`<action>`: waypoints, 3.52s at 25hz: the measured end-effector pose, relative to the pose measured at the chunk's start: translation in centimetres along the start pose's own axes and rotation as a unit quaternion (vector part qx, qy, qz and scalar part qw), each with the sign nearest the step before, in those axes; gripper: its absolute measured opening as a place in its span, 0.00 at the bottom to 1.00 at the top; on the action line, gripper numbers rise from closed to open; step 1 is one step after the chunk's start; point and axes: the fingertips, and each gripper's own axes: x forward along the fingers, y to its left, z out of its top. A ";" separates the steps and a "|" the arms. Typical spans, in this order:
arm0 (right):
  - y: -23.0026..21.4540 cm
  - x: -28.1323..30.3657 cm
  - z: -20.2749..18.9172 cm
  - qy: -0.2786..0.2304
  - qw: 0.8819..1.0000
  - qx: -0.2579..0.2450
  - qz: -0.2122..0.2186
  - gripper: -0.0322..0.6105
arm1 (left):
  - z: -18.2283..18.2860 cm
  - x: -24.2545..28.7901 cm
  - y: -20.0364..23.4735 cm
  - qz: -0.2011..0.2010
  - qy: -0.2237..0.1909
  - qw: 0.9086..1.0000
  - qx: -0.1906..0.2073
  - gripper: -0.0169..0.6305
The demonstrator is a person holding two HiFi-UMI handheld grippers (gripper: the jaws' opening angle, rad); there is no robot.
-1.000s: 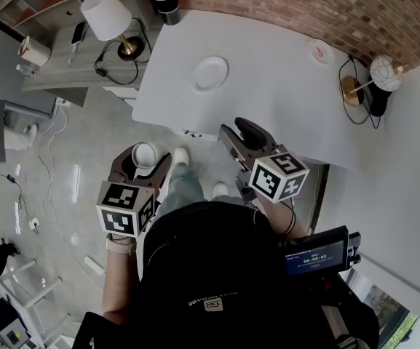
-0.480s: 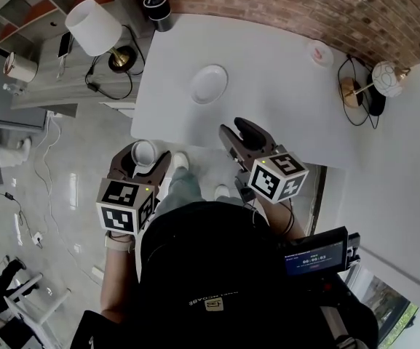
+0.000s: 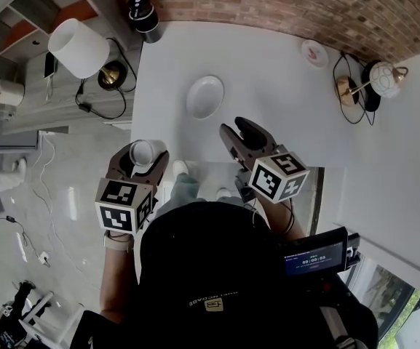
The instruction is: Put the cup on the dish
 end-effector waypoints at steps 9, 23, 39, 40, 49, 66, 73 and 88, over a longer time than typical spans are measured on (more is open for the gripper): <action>-0.1 3.3 1.6 -0.020 0.999 0.013 -0.042 0.34 | 1.6 2.4 4.1 -0.040 0.015 0.999 0.032 0.43; -0.2 5.7 2.1 -0.052 0.991 0.035 -0.122 0.34 | 2.6 6.5 8.1 -0.112 0.033 0.989 0.096 0.43; -1.7 4.3 3.5 -0.065 0.988 0.036 -0.138 0.34 | 2.3 12.8 4.0 -0.151 0.060 0.975 0.152 0.43; -1.9 4.3 3.5 -0.064 0.988 0.036 -0.137 0.34 | 2.2 13.3 3.8 -0.150 0.062 0.974 0.155 0.43; -3.3 4.1 4.2 -0.062 0.988 0.038 -0.135 0.34 | 1.1 17.6 3.3 -0.137 0.063 0.973 0.173 0.43; -6.5 3.2 4.2 -0.046 0.986 0.040 -0.156 0.34 | -1.5 25.4 1.6 -0.139 0.089 0.959 0.230 0.43; -7.7 2.6 3.9 -0.043 0.983 0.048 -0.171 0.34 | -3.5 27.6 1.2 -0.142 0.109 0.948 0.264 0.43; -8.6 1.9 3.3 -0.043 0.977 0.058 -0.199 0.34 | -5.4 30.0 0.7 -0.158 0.121 0.933 0.299 0.43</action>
